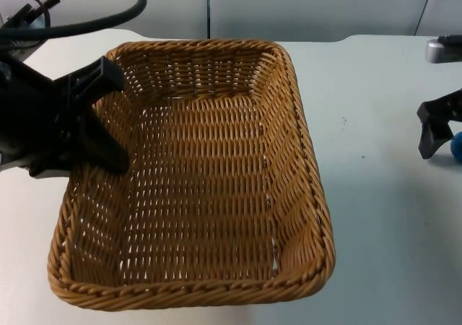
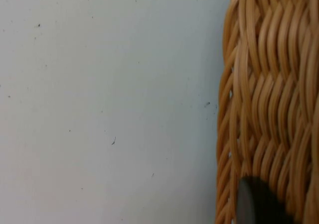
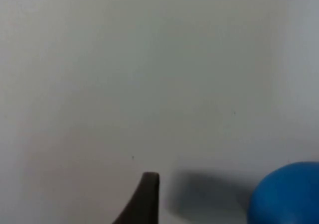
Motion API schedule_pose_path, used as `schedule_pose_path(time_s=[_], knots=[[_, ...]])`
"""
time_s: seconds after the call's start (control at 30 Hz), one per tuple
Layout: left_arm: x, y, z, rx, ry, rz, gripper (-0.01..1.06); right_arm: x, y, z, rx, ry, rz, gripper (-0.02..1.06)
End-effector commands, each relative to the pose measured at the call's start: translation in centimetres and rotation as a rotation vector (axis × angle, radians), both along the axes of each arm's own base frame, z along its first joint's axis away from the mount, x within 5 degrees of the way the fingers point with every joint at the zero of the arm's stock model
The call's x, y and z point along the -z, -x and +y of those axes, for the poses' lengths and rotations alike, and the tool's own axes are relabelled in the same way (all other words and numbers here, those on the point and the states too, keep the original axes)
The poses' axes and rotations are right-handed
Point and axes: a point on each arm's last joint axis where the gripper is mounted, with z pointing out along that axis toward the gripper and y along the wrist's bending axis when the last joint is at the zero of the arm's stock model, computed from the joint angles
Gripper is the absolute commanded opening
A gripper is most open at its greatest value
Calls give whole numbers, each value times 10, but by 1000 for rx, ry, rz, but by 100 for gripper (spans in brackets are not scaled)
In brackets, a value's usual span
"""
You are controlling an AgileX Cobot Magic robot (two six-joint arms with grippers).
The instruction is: Pick up the basket with the left hand and place the ball into the basket with the right hand.
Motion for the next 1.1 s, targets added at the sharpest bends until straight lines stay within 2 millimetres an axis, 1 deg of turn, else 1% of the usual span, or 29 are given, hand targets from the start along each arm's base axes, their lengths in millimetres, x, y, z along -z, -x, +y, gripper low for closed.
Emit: schedule_pose_path(time_s=[0.0, 0.03, 0.07, 0.1, 0.2, 0.27, 0.3, 0.47, 0.57, 0.63, 0.67, 0.73, 0.83, 0.87, 0.9, 0.93, 0.97, 1.0, 1.03, 1.07], knots=[[-5, 1, -1, -16, 29, -3, 15, -1, -3, -5, 32, -10, -17, 83], [-5, 1, -1, -13, 31, -1, 15, 1, -3, -6, 44, -18, -15, 78], [-5, 1, -1, -13, 31, -1, 15, 1, -3, -9, 57, -24, -14, 71], [-5, 1, -1, -13, 31, -1, 15, 1, -3, -9, 57, -24, -14, 71], [-5, 1, -1, -12, 32, 0, 15, 1, -3, -16, 80, -29, -11, 49], [-5, 1, -1, -12, 32, 0, 15, 1, -2, -18, 85, -29, -9, 36], [-5, 1, -1, -12, 32, 0, 15, 1, -2, -18, 85, -29, -9, 36], [-5, 1, -1, -11, 31, -2, 15, 1, -2, -18, 82, -28, -9, 0], [-5, 1, -1, -11, 31, -2, 15, -1, -1, -19, 78, -24, -4, 0], [-5, 0, -1, -14, 28, -5, 15, -12, 0, -19, 78, -24, -14, 0], [-5, 0, -1, -14, 28, -5, 15, -12, 0, -19, 78, -24, -14, 0], [-5, 0, 0, -19, 24, -8, 15, -30, 0, -19, 78, -24, -42, 0], [-5, 0, 0, -19, 21, -9, 15, -71, 5, -19, 73, -23, -116, 0], [-5, 0, 0, -19, 21, -9, 15, -71, 5, -19, 73, -23, -116, 0], [-5, 0, 0, -19, 21, -9, 15, -92, 9, -18, 71, -22, -156, 0], [-5, 0, 0, -19, 19, -11, 15, -108, 13, -18, 71, -22, -183, 0], [-5, 0, 0, -19, 19, -11, 15, -121, 17, -18, 70, -22, -205, 0], [-5, 0, 0, -19, 19, -11, 15, -121, 17, -18, 70, -22, -205, 0], [-5, 0, 0, -19, 19, -11, 15, -137, 24, -18, 68, -22, -229, 0], [-5, 0, 0, -19, 19, -11, 15, -149, 29, -18, 67, -21, -246, 0]])
